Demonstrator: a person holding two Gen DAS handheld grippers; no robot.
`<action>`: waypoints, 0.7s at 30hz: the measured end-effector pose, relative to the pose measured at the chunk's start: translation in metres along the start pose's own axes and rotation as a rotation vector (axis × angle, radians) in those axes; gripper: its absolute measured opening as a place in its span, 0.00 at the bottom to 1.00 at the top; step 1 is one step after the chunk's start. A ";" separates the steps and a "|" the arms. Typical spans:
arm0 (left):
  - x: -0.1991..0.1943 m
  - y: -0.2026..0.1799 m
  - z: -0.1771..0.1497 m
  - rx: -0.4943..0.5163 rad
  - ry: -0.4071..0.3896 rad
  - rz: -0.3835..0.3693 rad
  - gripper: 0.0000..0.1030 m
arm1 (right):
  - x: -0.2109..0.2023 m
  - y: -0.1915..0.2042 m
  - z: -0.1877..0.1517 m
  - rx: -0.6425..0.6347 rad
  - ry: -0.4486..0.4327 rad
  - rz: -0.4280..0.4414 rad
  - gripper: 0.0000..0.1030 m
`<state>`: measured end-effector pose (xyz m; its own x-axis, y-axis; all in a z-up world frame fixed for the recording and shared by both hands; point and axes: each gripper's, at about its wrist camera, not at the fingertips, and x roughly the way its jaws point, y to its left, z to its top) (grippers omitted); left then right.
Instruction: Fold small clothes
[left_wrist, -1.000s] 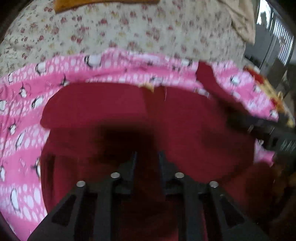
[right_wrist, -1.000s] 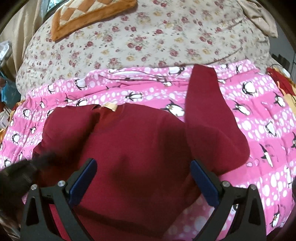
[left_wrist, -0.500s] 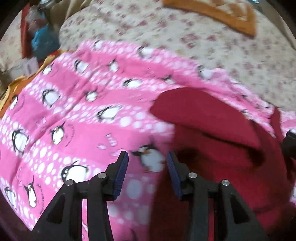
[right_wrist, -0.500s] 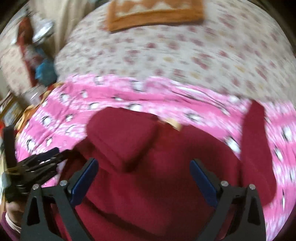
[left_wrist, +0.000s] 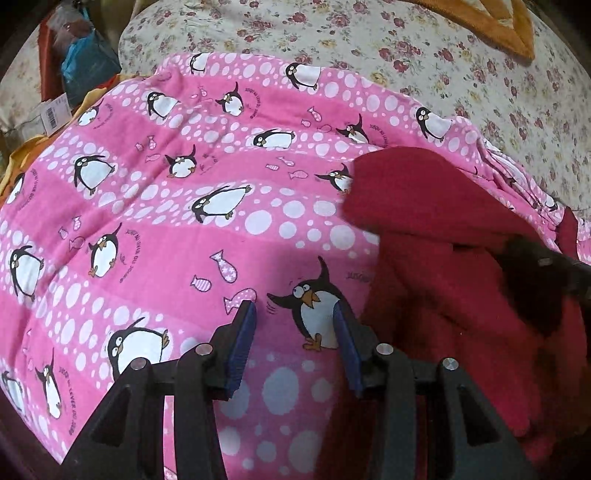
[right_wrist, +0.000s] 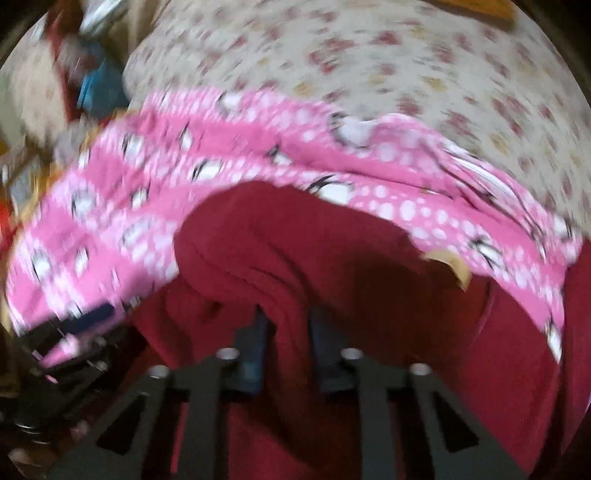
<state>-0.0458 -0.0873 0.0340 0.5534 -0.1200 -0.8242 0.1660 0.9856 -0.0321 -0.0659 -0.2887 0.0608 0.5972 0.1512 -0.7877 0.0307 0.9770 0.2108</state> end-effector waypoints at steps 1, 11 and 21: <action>-0.001 0.000 0.000 -0.002 -0.002 -0.002 0.22 | -0.010 -0.009 -0.002 0.043 -0.026 0.008 0.11; -0.011 -0.003 0.000 -0.006 -0.045 -0.023 0.22 | -0.065 -0.121 -0.111 0.502 -0.011 0.058 0.16; -0.024 -0.010 0.016 -0.018 -0.058 -0.195 0.23 | -0.127 -0.108 -0.088 0.267 -0.130 -0.123 0.70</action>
<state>-0.0477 -0.0964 0.0635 0.5585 -0.3148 -0.7675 0.2603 0.9450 -0.1981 -0.2154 -0.4003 0.0872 0.6728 -0.0025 -0.7398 0.3076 0.9104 0.2767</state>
